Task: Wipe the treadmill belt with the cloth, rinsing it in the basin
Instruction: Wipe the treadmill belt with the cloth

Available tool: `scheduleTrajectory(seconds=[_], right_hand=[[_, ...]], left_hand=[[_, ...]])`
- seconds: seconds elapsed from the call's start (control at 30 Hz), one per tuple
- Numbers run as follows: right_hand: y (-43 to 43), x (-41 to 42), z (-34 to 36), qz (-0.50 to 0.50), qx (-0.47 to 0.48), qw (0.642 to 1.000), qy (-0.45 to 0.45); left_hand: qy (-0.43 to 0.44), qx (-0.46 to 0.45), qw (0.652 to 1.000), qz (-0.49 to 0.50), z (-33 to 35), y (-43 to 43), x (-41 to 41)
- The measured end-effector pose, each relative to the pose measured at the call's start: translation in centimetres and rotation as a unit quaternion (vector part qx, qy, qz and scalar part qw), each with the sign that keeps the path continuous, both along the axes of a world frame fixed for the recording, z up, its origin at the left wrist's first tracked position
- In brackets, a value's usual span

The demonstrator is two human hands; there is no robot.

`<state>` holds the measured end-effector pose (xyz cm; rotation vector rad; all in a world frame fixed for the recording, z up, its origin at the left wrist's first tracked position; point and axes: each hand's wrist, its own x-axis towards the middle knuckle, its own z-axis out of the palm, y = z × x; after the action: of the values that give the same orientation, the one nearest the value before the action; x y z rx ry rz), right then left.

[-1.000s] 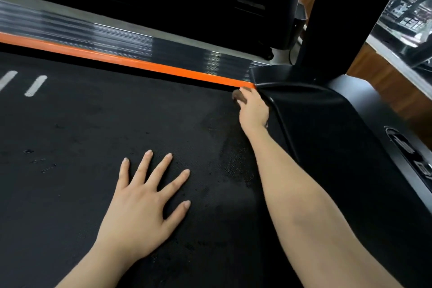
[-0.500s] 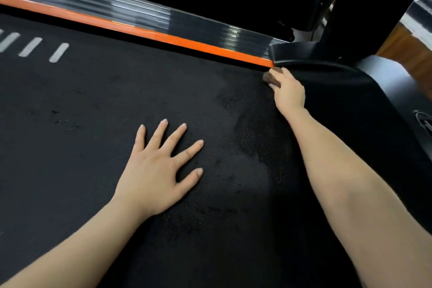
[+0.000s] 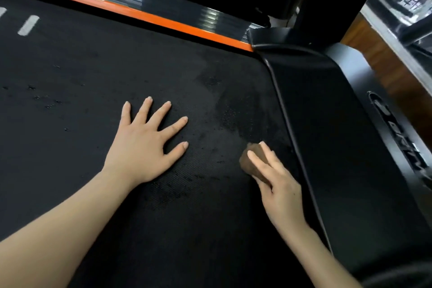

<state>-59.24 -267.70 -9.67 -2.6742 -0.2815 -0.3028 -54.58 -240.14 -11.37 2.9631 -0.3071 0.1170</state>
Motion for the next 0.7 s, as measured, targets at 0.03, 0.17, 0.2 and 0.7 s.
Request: scheduleTrajectory(seconds=[0.03,0.17,0.2,0.7], right_hand=[[-0.3,0.1,0.1,0.008,0.005,1.0,0.009],[-0.8,8.1,0.8,0.036,-0.017,0.999,0.031],[-0.8,10.9,1.0,0.025,-0.038,0.998,0.037],[-0.8,7.2,1.4,-0.018,0.003,0.999,0.049]], left_hand=[[-0.001,0.0,1.0,-0.002,0.0,0.0,0.0],[-0.001,0.0,1.0,-0.004,-0.3,0.1,0.1],[0.0,0.0,1.0,-0.004,-0.4,0.1,0.1],[0.021,0.008,1.0,0.005,0.1,0.2,-0.3]])
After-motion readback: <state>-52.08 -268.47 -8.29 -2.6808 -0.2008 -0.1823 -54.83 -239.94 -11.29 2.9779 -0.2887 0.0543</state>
